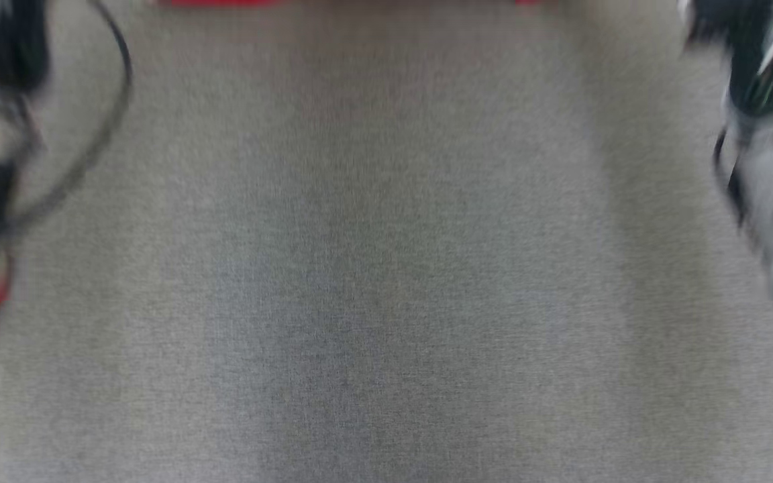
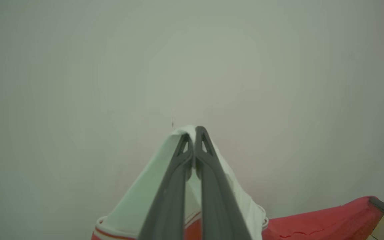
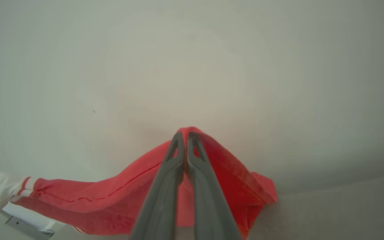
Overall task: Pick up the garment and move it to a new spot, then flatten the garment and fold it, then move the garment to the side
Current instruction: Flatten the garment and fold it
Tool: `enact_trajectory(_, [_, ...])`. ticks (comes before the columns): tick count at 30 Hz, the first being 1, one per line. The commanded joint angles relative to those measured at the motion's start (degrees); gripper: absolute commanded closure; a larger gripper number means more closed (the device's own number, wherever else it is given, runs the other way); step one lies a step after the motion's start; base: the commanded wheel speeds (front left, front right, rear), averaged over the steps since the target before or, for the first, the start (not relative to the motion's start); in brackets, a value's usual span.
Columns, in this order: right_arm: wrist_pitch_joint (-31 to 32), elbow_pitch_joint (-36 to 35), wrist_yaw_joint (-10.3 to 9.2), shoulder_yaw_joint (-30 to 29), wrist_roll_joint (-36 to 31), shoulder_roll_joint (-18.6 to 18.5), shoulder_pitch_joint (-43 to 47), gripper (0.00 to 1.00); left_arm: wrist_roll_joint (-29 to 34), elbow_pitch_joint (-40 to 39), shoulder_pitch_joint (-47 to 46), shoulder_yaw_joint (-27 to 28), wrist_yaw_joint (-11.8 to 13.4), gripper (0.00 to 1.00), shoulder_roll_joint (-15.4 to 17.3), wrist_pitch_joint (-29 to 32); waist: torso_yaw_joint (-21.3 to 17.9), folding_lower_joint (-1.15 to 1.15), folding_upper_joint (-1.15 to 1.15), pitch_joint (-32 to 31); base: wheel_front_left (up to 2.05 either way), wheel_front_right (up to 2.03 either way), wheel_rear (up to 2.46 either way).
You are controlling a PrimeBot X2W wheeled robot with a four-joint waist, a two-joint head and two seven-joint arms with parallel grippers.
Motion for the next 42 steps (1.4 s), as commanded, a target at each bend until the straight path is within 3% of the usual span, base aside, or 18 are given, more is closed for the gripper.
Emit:
enact_trajectory(1, [-0.36, -2.27, -0.14, 0.94, 2.19, -1.12, 5.01, 1.0, -1.17, -2.69, 4.86, 0.66, 0.42, 1.0, 0.94, -0.75, -0.58, 0.01, 0.0, -5.79, 0.0, 0.0, 0.0])
enact_trajectory(5, [-1.32, -8.41, -0.14, 3.6, 6.27, -3.63, 18.4, 1.0, -3.93, -12.32, 18.95, 1.4, 3.08, 1.0, 2.03, -1.44, -0.5, 0.01, 0.0, -9.58, 0.0, 0.0, 0.0])
enact_trajectory(13, [-3.6, -17.89, -0.14, 6.83, 11.19, -7.66, 41.25, 1.0, -5.98, -35.48, 49.48, 5.1, 13.68, 1.0, 4.12, -2.42, 0.26, 0.01, 0.0, -12.64, 0.0, 0.0, 0.0])
enact_trajectory(18, [-6.0, -19.76, -0.13, 9.28, 9.3, -9.97, 52.14, 1.0, -7.1, -42.8, 68.46, 8.53, 16.86, 1.0, 1.66, -2.59, 0.73, 0.01, 0.0, -14.03, 0.0, 0.0, 0.0])
enact_trajectory(30, [-9.19, -18.52, -0.14, 8.13, 5.76, -12.85, 66.58, 1.0, -4.19, -42.06, 91.69, 13.47, 15.76, 1.0, -6.72, -2.55, 2.96, 0.01, 0.0, -18.42, 0.0, 0.0, 0.0])
enact_trajectory(42, [-7.17, -19.5, -0.14, 3.99, 1.53, -13.02, 74.88, 1.0, -2.91, -37.79, 95.63, 14.29, 13.59, 1.0, -8.84, -2.56, 4.15, 0.01, 0.0, -18.83, 0.0, 0.0, 0.0])
